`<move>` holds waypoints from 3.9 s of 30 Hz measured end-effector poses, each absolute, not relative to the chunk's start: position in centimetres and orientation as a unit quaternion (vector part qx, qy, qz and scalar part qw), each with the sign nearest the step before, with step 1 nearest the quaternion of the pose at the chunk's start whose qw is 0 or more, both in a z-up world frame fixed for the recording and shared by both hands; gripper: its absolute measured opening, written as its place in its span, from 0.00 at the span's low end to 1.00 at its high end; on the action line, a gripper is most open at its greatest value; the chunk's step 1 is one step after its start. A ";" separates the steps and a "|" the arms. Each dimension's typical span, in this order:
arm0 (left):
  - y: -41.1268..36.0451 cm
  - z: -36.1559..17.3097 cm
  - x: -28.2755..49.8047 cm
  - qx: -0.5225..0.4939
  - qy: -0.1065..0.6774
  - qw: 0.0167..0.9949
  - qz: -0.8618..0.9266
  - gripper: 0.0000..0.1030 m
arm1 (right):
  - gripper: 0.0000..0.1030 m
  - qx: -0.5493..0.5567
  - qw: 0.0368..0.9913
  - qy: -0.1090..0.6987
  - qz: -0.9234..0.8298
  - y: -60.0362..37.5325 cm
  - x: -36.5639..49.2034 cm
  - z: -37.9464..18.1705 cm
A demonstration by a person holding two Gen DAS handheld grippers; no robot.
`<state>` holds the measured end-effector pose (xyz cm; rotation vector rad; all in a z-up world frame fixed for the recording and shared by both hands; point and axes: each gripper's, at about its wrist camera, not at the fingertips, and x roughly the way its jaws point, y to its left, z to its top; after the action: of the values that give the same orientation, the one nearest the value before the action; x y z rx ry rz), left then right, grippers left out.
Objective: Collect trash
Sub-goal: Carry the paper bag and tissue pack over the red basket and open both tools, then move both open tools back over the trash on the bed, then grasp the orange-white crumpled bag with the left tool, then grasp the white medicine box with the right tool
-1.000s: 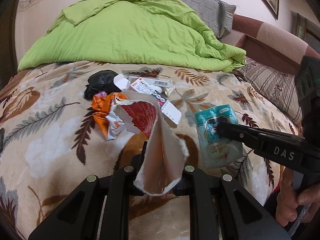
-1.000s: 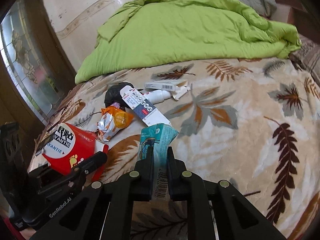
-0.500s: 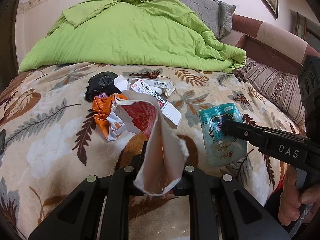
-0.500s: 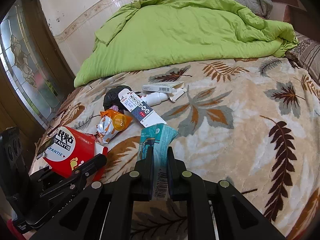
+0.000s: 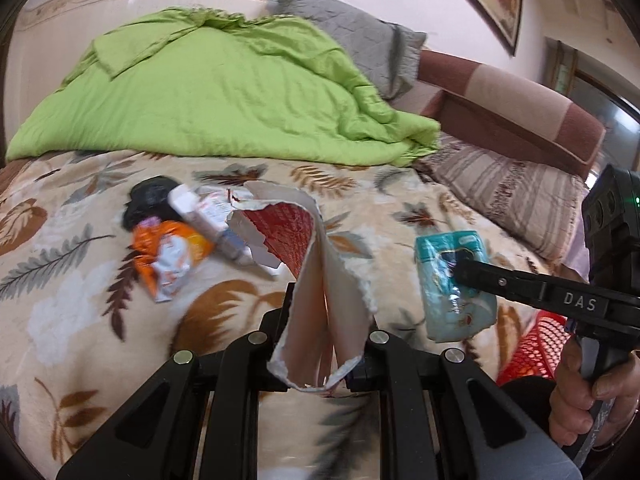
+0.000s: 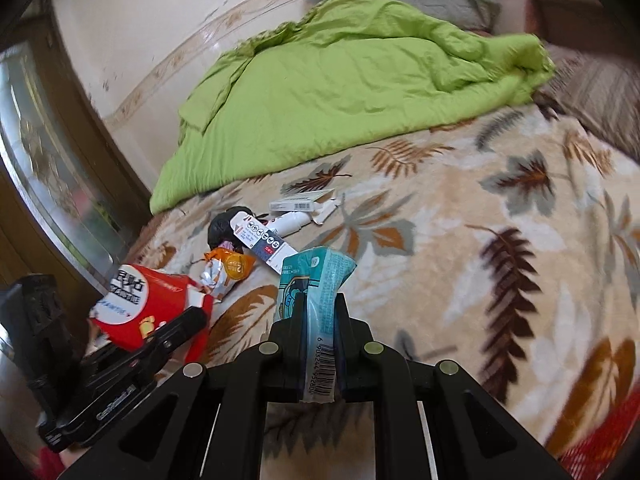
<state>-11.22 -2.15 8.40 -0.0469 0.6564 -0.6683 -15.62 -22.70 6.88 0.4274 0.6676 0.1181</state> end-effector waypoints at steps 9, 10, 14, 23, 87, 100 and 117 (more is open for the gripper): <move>-11.7 11.6 -17.5 0.020 0.294 0.847 -0.443 0.16 | 0.11 0.234 0.930 0.284 -0.020 -31.7 -24.7 9.9; -13.4 12.1 -18.4 0.027 0.293 0.836 -0.463 0.16 | 0.11 0.233 0.931 0.279 -0.040 -33.2 -26.2 10.1; -19.2 12.8 -21.4 0.043 0.303 0.791 -0.530 0.16 | 0.12 0.233 0.927 0.273 -0.110 -38.1 -31.5 10.4; -30.9 9.9 -27.2 0.114 0.364 0.696 -0.608 0.17 | 0.14 0.248 0.897 0.290 -0.221 -45.5 -40.3 9.1; 6.1 5.7 0.7 -0.039 0.341 0.936 -0.081 0.54 | 0.68 -0.067 0.896 0.413 0.146 -12.5 0.6 3.2; 4.7 6.3 -0.2 0.001 0.315 0.946 -0.074 0.54 | 0.41 -0.036 0.920 0.379 0.096 -12.4 0.8 3.1; 1.6 6.4 -1.6 0.055 0.293 0.952 -0.066 0.54 | 0.41 0.061 0.938 0.338 0.042 -16.8 -3.9 5.2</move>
<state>-1.57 1.57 6.43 0.1126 0.5950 -0.1349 -3.92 -16.78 5.17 0.1245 0.6912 0.0864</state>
